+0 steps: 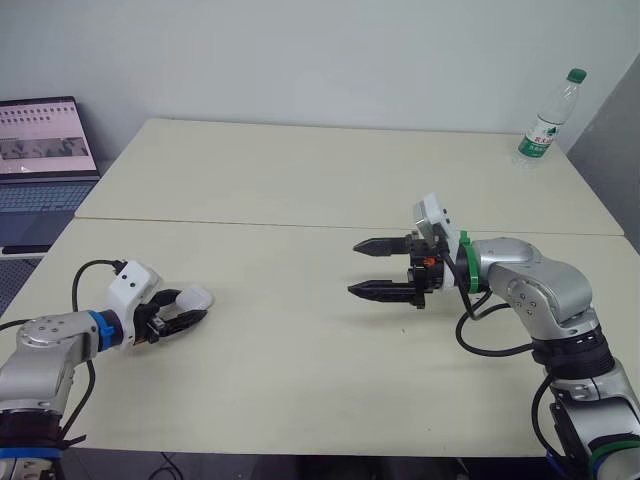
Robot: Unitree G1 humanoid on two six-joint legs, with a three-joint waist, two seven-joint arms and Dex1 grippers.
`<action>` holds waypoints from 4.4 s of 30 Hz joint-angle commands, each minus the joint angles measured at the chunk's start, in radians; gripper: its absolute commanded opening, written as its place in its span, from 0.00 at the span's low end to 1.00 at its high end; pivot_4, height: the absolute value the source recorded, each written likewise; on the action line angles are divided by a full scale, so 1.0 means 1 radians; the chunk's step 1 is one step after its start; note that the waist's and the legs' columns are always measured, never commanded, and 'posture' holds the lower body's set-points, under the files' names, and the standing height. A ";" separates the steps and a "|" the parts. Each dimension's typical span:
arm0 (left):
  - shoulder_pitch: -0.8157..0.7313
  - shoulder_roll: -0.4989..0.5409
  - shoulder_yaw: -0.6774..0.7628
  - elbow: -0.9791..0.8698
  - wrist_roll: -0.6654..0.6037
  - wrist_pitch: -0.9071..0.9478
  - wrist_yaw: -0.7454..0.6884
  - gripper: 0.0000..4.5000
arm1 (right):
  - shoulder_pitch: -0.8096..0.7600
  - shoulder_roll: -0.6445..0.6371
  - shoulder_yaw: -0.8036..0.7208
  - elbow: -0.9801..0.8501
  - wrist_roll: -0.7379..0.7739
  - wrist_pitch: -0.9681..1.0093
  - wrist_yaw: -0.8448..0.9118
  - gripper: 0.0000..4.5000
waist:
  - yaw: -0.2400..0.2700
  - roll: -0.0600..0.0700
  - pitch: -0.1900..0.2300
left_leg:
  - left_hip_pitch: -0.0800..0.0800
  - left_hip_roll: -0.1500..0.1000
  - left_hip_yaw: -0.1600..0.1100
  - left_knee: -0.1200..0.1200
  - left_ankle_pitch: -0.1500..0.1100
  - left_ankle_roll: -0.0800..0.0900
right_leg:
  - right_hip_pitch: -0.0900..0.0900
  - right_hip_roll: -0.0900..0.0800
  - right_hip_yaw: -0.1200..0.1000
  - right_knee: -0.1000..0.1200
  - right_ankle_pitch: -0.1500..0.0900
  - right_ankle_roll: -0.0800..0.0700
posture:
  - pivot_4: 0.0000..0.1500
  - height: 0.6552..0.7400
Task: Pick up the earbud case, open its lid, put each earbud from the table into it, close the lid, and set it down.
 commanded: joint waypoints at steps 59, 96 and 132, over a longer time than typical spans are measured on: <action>-0.435 -0.172 -0.256 0.057 0.456 -1.332 0.359 0.61 | -0.210 0.379 -0.079 0.106 0.074 0.322 -0.440 0.21 | 0.005 -0.001 0.000 | -0.005 0.000 -0.002 0.001 0.000 0.000 | -0.004 0.000 -0.003 0.001 0.001 0.000 | 1.00 1.00; -0.374 -0.101 -0.297 -0.082 0.279 -1.193 0.250 1.00 | -0.223 0.381 -0.107 0.185 0.038 0.254 -0.472 0.19 | 0.004 -0.001 0.000 | -0.006 0.000 -0.002 0.001 0.000 0.000 | -0.004 0.000 -0.003 0.000 0.001 0.000 | 1.00 1.00; -0.789 -0.057 -0.441 -0.031 0.133 -0.153 -0.448 0.59 | -0.200 0.276 0.304 0.162 -0.550 -0.288 -0.270 0.19 | -0.007 0.000 0.001 | -0.015 0.000 -0.003 0.004 0.000 0.000 | -0.015 0.007 -0.003 0.006 -0.001 -0.001 | 1.00 1.00</action>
